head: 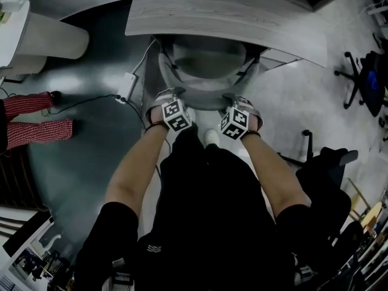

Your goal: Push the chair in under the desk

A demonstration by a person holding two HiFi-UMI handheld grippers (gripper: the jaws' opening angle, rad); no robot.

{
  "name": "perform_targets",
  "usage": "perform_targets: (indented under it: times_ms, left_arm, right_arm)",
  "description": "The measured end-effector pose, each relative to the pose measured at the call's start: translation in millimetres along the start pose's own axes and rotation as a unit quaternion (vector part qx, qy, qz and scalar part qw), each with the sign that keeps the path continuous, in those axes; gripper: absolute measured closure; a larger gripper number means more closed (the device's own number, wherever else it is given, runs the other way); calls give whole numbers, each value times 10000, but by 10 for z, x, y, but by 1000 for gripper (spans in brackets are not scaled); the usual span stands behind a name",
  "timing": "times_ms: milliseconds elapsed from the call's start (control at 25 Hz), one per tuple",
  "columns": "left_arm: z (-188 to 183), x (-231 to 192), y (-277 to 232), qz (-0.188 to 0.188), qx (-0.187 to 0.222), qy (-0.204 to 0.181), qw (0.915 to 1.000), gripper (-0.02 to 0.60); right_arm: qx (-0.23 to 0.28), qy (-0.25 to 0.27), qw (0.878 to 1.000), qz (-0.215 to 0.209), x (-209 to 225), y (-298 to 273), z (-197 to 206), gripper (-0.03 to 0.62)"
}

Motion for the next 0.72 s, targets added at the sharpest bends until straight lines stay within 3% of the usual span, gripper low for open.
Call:
perform_targets:
  times_ms: [280,720]
  left_arm:
    - [120,-186,-26,174,25,-100,9998,376]
    - [232,-497,-99,140,144,-238,9995,376]
  right_arm:
    - [-49,-125,9999,-1,70,-88,-174,410]
    - [-94,-195,9997,105,278,-223,-369,410]
Point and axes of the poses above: the fingertips, and each gripper's own axes: y backward along the fingers, x to its right, z out of its underside, the point moved 5 cm from there along y, backward along the fingers, and after that the axes turned 11 degrees about -y, right-handed, at the moved point
